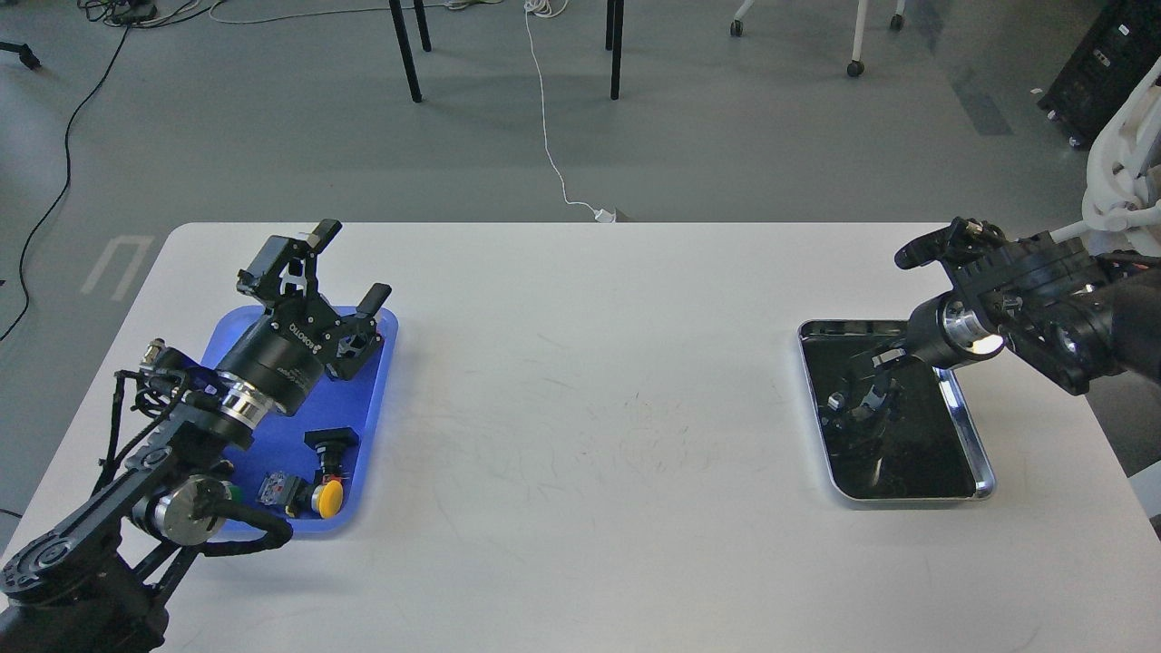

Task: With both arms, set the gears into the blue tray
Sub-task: 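Lower the right gripper into the metal tray and grasp another black part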

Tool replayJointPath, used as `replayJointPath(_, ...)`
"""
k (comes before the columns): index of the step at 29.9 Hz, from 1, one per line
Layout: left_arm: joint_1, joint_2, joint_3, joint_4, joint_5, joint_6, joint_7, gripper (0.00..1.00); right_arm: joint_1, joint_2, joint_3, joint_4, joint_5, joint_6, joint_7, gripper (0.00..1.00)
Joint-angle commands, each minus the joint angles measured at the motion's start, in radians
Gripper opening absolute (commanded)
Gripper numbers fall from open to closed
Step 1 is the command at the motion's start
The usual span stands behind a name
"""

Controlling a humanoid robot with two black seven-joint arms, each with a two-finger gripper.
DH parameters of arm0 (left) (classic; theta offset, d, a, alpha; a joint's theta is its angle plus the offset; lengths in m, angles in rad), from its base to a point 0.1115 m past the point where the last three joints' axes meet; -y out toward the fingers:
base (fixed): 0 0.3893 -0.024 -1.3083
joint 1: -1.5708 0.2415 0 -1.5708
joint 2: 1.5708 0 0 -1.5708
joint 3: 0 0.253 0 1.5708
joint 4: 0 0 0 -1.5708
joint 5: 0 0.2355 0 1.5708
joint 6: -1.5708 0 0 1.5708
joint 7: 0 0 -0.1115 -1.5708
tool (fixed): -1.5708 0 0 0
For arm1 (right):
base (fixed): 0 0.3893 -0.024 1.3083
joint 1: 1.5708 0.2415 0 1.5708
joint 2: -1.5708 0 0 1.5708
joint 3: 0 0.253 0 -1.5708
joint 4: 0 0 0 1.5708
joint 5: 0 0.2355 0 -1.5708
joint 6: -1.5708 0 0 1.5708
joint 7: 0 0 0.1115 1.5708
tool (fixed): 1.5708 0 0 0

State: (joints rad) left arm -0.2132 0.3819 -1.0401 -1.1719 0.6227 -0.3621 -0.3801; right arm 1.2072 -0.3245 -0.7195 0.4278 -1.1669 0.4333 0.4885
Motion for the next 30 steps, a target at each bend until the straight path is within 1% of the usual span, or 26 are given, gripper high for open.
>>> replayJointPath(1, 0.000, -0.001, 0.000, 0.000, 0.000, -0.002, 0.001, 0.98, 0.002, 0.013, 0.000, 0.000, 0.003, -0.011, 0.000, 0.60)
replayJointPath(11, 0.000, 0.000, 0.000, 0.000, 0.000, -0.011, 0.001, 0.98, -0.015, 0.041, 0.000, -0.001, 0.004, -0.011, 0.000, 0.60)
replayJointPath(14, 0.000, 0.000, 0.000, 0.000, 0.000, -0.011, 0.001, 0.98, -0.017, 0.039, -0.001, -0.001, 0.004, -0.010, 0.000, 0.58)
replayJointPath(15, 0.000, 0.000, 0.000, 0.000, 0.000, -0.011, 0.001, 0.98, -0.015, 0.041, -0.001, -0.001, 0.004, -0.010, 0.000, 0.54)
replayJointPath(17, 0.000, 0.000, 0.000, 0.000, 0.000, -0.011, 0.001, 0.98, -0.015, 0.039, -0.001, 0.000, 0.003, -0.010, 0.000, 0.40)
replayJointPath(23, 0.000, -0.001, 0.000, 0.000, 0.000, -0.011, 0.001, 0.98, -0.015, 0.039, -0.003, 0.000, 0.003, -0.010, 0.000, 0.35)
replayJointPath(26, 0.000, -0.001, 0.000, 0.000, 0.000, -0.011, 0.001, 0.98, -0.015, 0.039, -0.006, 0.000, 0.003, -0.010, 0.000, 0.26)
replayJointPath(30, 0.000, 0.000, 0.000, 0.001, 0.000, -0.011, 0.001, 0.98, -0.009, 0.039, -0.006, 0.003, 0.003, -0.010, 0.000, 0.20)
